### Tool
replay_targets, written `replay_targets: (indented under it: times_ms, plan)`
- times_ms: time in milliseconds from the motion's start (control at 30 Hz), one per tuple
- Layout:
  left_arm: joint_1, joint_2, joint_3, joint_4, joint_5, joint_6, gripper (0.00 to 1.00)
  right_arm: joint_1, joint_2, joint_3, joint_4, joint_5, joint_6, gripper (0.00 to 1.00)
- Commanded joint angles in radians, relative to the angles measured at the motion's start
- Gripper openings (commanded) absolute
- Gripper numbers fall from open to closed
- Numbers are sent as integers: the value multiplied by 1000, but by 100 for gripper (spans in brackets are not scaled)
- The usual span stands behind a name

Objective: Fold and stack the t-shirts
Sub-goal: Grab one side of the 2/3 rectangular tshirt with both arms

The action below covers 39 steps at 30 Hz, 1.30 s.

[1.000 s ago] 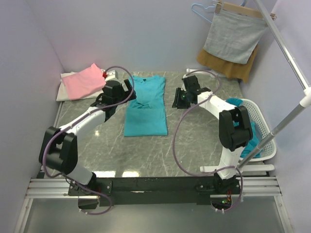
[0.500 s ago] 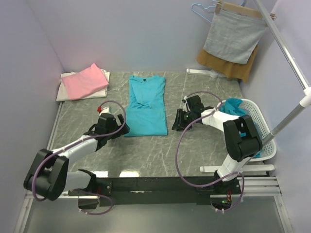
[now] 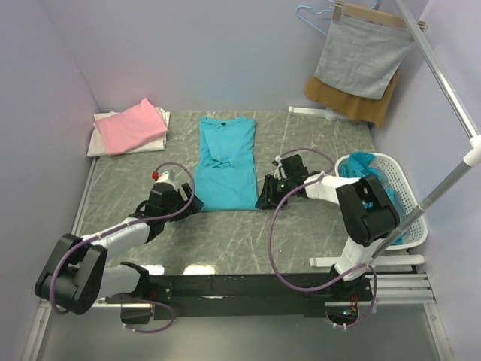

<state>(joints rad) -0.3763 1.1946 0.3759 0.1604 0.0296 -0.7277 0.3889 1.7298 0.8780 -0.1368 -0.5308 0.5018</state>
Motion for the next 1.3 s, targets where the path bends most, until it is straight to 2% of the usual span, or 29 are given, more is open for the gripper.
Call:
replay_targets:
  times_ms: [0, 233, 433, 533, 567, 633, 667, 800, 933, 1133, 1267]
  plan:
    - [-1, 63, -18, 143, 70, -39, 83, 44, 45, 39, 34, -21, 27, 42]
    - [-1, 181, -9, 220, 96, -44, 78, 71, 108, 73, 57, -12, 49, 42]
    - [-1, 252, 6, 257, 115, -39, 63, 73, 143, 104, 52, -14, 46, 41]
    - [-1, 270, 6, 264, 125, -42, 43, 71, 149, 113, 46, -9, 46, 34]
    - [0, 269, 1, 263, 125, -47, 31, 71, 143, 115, 48, -6, 44, 26]
    - [-1, 254, 0, 252, 122, -44, 16, 71, 137, 115, 37, 14, 41, 11]
    - [-1, 246, 3, 229, 119, -42, 3, 71, 126, 113, 34, 18, 38, 0]
    - [-3, 168, 23, 133, 107, -24, 1, 71, 71, 84, 8, 43, 20, 0]
    - [-33, 59, 26, 16, 107, -27, 1, 73, -56, 4, -17, 64, 9, 0]
    - [-180, -136, -11, -157, 78, -133, 1, 126, -257, -164, -49, 60, 23, 0]
    - [-327, -282, -37, -283, 34, -237, 1, 230, -407, -238, -87, 84, 79, 0]
